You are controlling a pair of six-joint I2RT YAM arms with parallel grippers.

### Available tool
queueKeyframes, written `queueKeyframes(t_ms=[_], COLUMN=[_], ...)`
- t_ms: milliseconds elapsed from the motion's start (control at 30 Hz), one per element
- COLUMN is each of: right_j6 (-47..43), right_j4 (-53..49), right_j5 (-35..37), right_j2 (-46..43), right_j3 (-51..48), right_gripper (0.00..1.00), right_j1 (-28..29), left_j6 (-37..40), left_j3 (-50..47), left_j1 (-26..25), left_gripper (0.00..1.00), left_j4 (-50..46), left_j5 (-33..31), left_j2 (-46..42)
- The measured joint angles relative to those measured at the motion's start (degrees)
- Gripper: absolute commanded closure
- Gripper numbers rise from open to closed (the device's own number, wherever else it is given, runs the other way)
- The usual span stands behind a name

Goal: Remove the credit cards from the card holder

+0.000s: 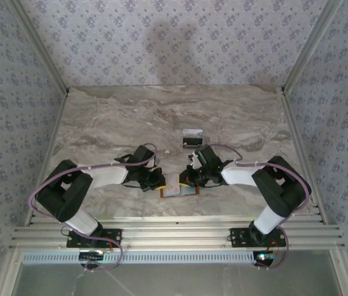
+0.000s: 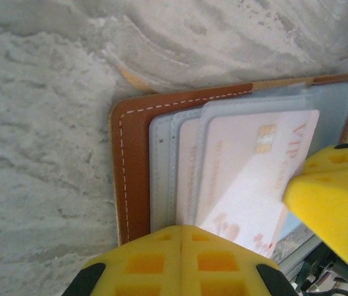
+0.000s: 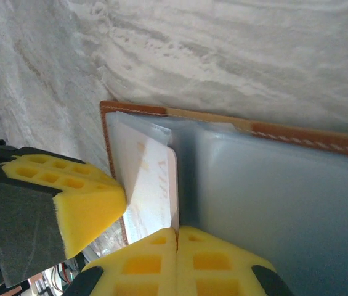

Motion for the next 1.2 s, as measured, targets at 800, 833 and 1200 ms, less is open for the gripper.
queueKeyframes(t_ms=[800, 833, 1200], right_j6=[-1.2, -1.2, -1.6], right_j4=[-0.6, -0.6, -0.9], right_j5=[-1.2, -1.4, -1.9], right_j2=[0.5, 0.8, 1.4], right_j3=[0.2, 0.4, 1.0], right_gripper=[0.96, 0.96, 0.96], right_j1=[0.0, 0.1, 0.5], left_j6=[-0.9, -1.1, -1.2], left_j3=[-0.2, -0.2, 1.0], left_j1=[0.0, 0.0, -0.2], left_gripper=[0.83, 0.81, 0.77], left_j4=[-1.9, -1.9, 0.0], left_j5=[-1.9, -1.7, 0.1], left_j2=[-2.4, -2.4, -0.2])
